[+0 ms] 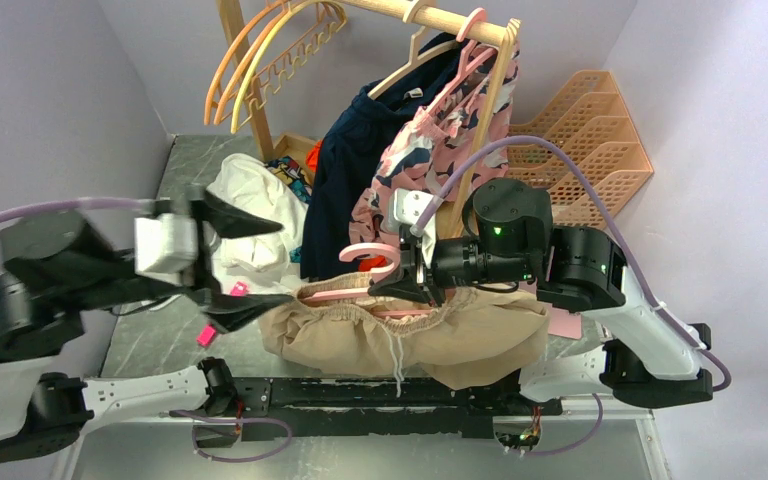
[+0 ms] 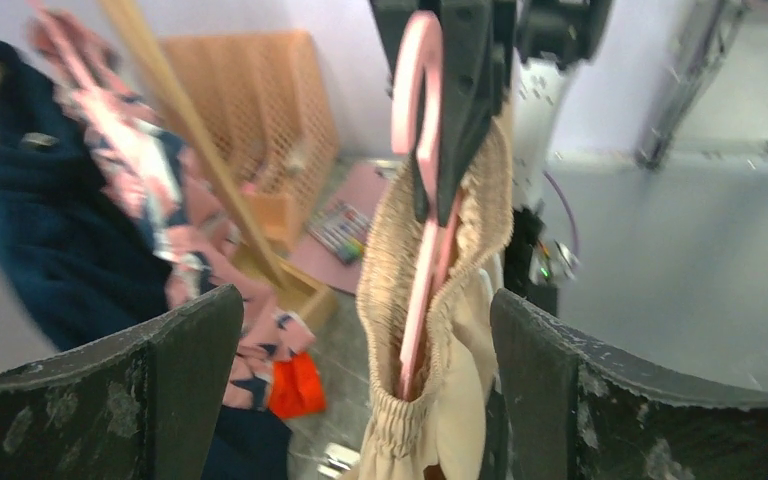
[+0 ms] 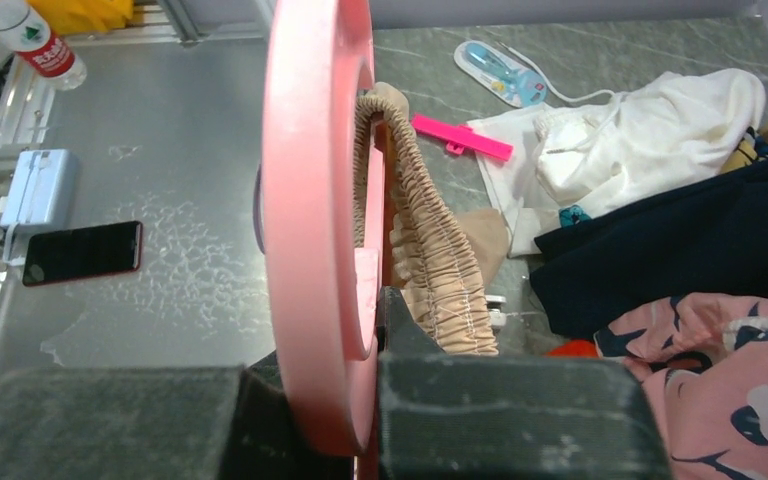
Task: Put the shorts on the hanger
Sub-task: Adjust the shorts on the hanger.
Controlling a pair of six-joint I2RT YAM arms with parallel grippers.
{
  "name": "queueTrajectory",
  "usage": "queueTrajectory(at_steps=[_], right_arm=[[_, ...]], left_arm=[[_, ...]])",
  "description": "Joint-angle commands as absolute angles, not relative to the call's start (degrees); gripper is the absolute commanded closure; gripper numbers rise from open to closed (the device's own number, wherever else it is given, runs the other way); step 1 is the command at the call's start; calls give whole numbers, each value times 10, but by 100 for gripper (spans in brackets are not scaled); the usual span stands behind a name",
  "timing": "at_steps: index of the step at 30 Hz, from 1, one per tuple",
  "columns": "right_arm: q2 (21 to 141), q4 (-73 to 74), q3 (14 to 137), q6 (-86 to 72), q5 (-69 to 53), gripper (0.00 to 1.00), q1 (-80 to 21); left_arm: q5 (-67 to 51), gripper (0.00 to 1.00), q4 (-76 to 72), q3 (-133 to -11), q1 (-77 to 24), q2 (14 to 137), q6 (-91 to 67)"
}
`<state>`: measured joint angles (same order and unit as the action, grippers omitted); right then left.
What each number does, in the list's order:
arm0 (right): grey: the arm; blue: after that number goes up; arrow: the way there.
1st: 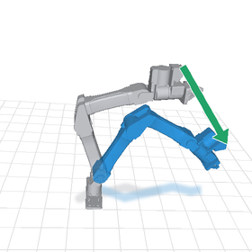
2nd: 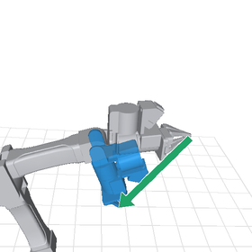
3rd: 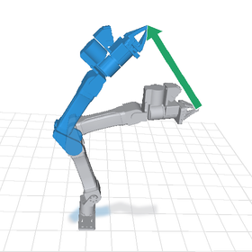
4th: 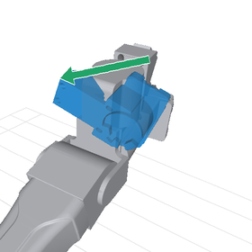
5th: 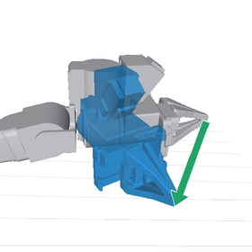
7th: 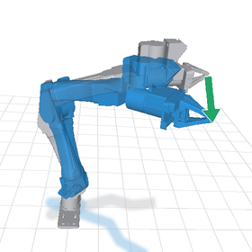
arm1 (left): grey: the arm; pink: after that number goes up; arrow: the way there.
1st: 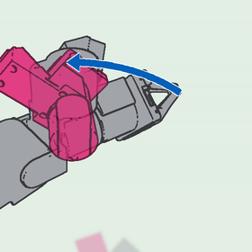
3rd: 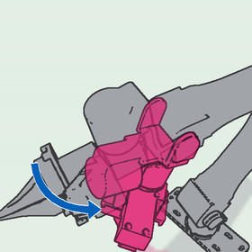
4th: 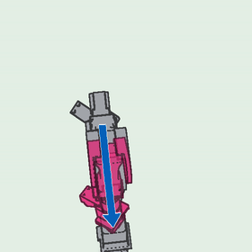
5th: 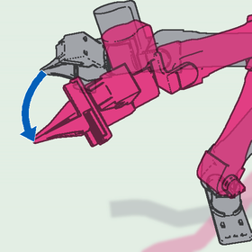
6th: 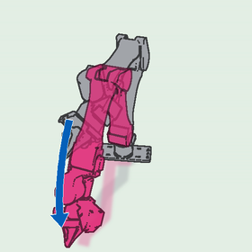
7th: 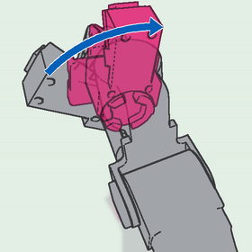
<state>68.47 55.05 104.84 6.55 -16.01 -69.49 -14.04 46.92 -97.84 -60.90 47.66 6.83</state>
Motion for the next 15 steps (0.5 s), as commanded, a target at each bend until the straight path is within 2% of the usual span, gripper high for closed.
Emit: queueTrajectory(at_steps=[1, 8, 15], right_arm=[[665, 506, 1030, 72, -196, 100, -697], [647, 478, 1008, 62, -198, 100, -697], [605, 439, 977, 50, -178, 100, -696]], left_arm=[[-251, 4, 531, -953, -608, 530, 78], [-280, 8, 534, -929, -608, 561, 101], [-264, 7, 529, -883, -608, 528, 91]])
